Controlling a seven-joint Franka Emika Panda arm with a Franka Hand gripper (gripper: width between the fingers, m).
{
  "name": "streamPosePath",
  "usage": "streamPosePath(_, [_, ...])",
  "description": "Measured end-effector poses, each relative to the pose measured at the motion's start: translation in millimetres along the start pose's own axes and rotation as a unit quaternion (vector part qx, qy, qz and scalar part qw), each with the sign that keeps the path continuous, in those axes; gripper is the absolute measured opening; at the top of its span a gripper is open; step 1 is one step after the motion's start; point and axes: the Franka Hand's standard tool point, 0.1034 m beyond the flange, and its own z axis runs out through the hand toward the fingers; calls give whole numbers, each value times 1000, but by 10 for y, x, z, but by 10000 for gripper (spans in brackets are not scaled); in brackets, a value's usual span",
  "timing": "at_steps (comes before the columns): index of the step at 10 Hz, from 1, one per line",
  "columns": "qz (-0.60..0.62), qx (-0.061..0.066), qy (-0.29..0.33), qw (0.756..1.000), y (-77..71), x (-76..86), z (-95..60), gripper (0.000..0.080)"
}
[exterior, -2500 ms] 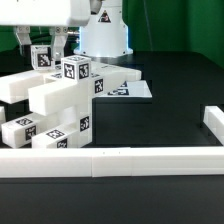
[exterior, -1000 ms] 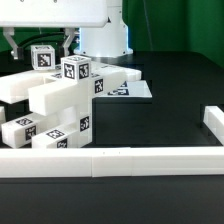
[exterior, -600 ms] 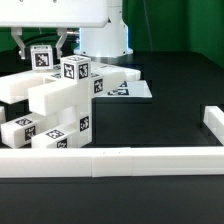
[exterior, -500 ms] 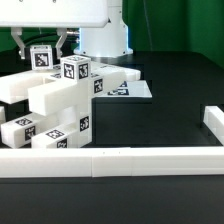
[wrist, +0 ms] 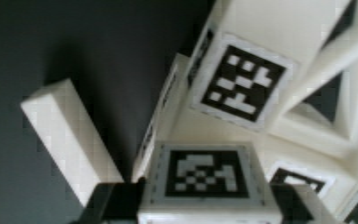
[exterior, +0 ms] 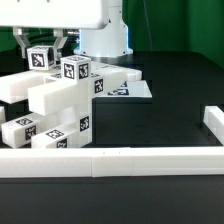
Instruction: Assemble chair
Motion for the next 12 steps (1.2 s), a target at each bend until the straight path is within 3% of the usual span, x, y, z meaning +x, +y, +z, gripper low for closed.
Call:
streamPosePath(2, [81, 0, 9, 997, -7, 22, 3, 284])
streamPosePath(6, [270, 6, 7, 963, -142, -8, 5, 284])
streamPosePath(9, [328, 7, 6, 944, -158, -11, 6, 284])
streamPosePath(10, [319, 7, 6, 948, -157, -11, 6, 363])
streamPosePath(12, [300, 7, 5, 954, -161, -6, 1, 602])
